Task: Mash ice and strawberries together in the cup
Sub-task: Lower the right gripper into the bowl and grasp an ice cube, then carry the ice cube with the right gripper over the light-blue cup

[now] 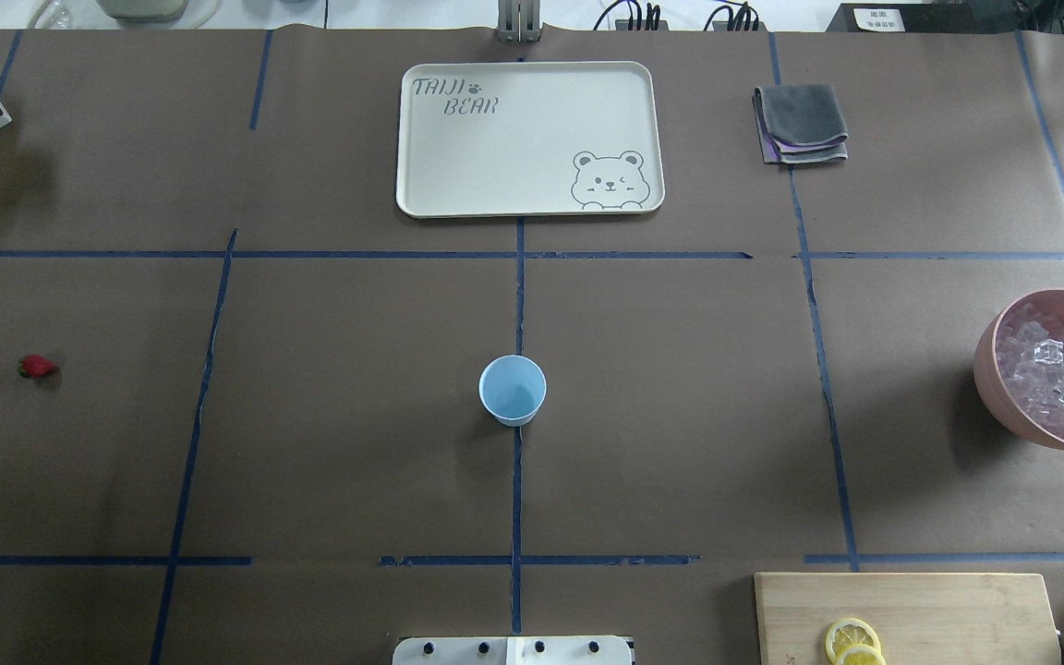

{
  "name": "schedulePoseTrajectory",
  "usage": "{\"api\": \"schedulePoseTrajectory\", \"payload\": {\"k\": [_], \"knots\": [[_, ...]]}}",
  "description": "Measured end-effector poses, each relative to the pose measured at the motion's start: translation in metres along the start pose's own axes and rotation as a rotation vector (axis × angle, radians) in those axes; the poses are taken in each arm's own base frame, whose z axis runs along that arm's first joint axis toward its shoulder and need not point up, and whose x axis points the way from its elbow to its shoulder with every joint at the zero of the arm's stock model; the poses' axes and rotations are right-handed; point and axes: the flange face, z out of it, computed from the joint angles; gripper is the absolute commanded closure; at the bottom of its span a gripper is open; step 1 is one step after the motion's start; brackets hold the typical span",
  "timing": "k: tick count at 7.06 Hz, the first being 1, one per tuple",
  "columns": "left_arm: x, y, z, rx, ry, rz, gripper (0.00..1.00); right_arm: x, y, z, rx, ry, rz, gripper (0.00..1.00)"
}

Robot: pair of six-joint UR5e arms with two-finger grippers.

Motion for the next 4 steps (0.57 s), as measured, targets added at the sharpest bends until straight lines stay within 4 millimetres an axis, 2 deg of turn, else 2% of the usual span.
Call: {"api": "schedulePoseTrajectory", "payload": {"k": [2,4], "knots": [[0.0,0.0,0.0,0.0,0.0,-0.001,0.0,-0.01,0.01,-0.037,0.029,0.019,0.025,1.0],[0.0,0.0,0.0,-0.001,0.001,0.0,0.0,-0.01,0.017,-0.075,0.074,0.046,0.063,1.0]]}}
